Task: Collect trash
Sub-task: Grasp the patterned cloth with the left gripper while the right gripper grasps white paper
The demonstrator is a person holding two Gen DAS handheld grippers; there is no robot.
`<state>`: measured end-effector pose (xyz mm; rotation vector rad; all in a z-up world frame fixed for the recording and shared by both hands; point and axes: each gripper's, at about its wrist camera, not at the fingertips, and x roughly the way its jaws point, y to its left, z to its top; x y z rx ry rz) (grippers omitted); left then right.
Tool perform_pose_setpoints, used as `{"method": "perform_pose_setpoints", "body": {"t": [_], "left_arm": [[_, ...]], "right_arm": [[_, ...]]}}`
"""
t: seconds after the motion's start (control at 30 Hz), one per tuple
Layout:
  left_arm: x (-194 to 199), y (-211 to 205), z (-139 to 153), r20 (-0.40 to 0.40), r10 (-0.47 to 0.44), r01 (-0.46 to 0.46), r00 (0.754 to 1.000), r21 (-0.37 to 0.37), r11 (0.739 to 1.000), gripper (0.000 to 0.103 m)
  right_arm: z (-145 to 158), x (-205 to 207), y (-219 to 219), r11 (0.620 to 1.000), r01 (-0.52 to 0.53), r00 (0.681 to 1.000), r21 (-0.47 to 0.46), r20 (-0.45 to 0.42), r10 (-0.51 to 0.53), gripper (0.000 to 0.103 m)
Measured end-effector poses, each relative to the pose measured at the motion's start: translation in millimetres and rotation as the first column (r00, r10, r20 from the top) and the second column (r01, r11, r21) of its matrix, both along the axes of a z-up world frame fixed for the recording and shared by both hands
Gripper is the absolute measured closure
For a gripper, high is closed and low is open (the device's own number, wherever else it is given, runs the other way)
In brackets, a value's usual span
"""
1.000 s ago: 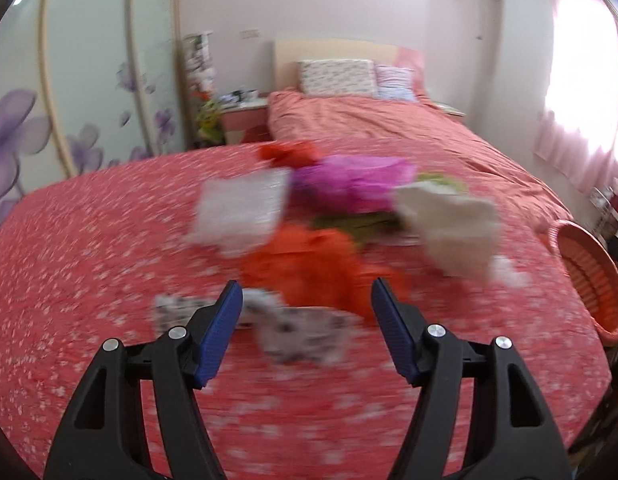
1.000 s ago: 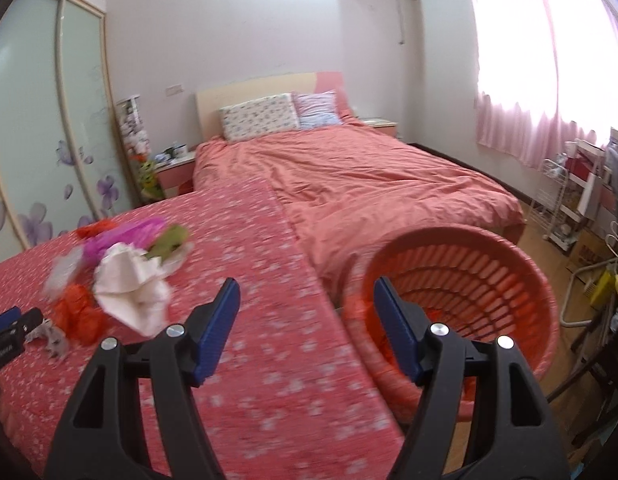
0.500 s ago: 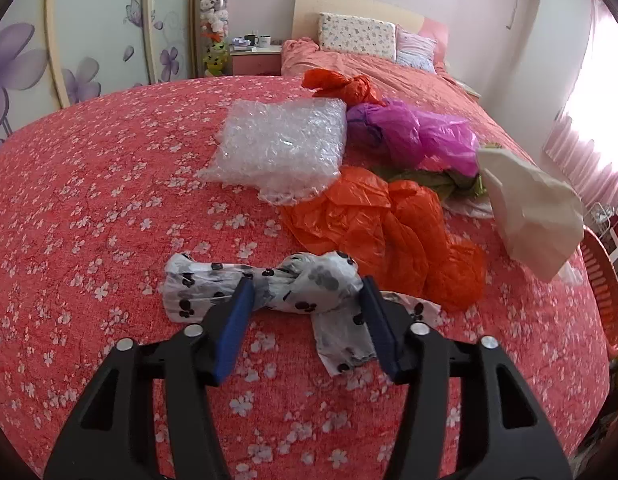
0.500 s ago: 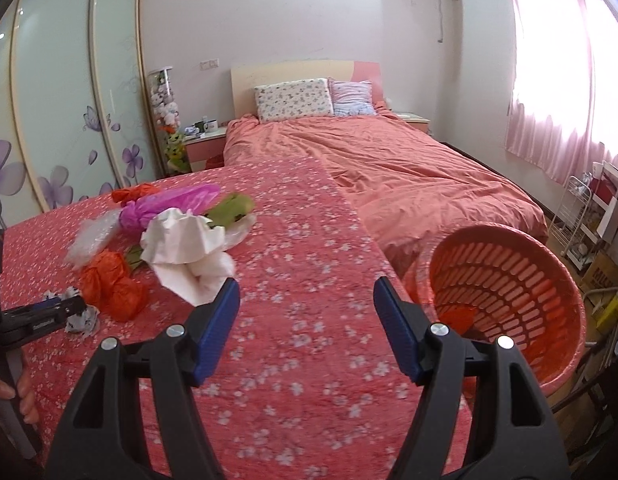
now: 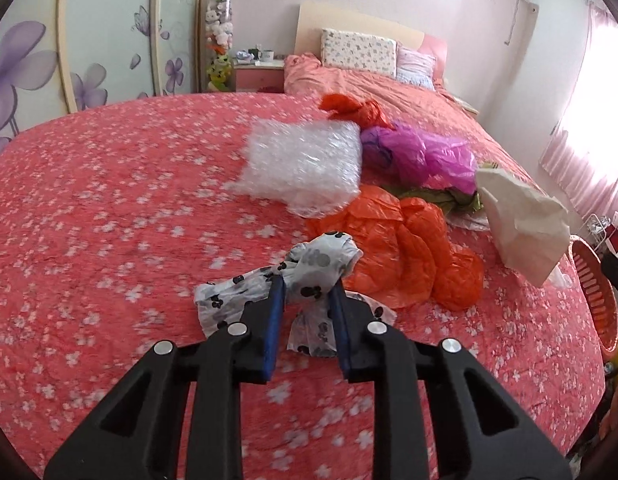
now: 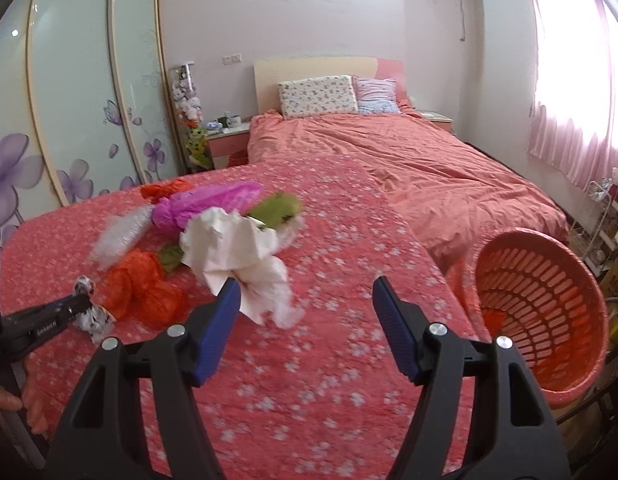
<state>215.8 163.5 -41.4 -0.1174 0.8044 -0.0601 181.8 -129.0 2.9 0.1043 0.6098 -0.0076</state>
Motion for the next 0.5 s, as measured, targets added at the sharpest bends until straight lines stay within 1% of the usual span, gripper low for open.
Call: {"method": "perform_pose_setpoints", "body": {"t": [0.1,0.13,0.2,0.23,0.3,0.37,0.43,0.47,0.5], "left_arm": [[-6.3,8.0,7.9,0.024,0.01,-0.01,1.0,-0.003,1.0,0.08],[-8.9,11.8,11.4,0.034,0.015,-0.015,0.999,-0.006,1.0,0.08],[-10.1,15.2,15.5,0.044,0.021,-0.021,0.999,-0.008,1.0,0.08],[-11.0,17.7,17.9,0.05,0.026,-0.025,0.998,-0.009,1.0,0.08],[-12.0,22.0,21.3,0.059,0.031,-0.03,0.998,-0.012,0.999,0.08],[-13.1,25.5,23.8,0.066,0.036,-0.035,0.997,-0.015,0.999,0.08],[-13.7,28.0,25.6,0.069,0.04,-0.039,0.997,-0.017,0.999,0.08],[-13.8,29.1,26.1,0.069,0.041,-0.04,0.997,-0.019,0.999,0.08],[-13.9,29.7,26.4,0.069,0.043,-0.041,0.997,-0.02,0.999,0.08]], "right_arm": [[2.6,8.3,11.1,0.998,-0.044,0.999,0.043,-0.002,0.044,0.052],[2.6,13.0,17.2,0.996,-0.064,0.998,0.056,-0.005,0.064,0.054],[0.9,21.0,27.8,0.994,-0.089,0.996,0.061,-0.013,0.09,0.063],[-0.2,23.8,32.1,0.994,-0.095,0.995,0.059,-0.019,0.096,0.066],[-4.4,34.3,41.5,0.993,-0.104,0.994,0.056,-0.039,0.106,0.074],[-8.4,41.7,46.3,0.993,-0.102,0.993,0.054,-0.054,0.105,0.076],[-13.8,48.8,48.7,0.994,-0.091,0.993,0.053,-0.072,0.095,0.081],[-15.7,50.3,48.5,0.994,-0.092,0.992,0.058,-0.079,0.096,0.088],[-17.7,52.1,48.6,0.993,-0.095,0.991,0.065,-0.086,0.1,0.091]]}}
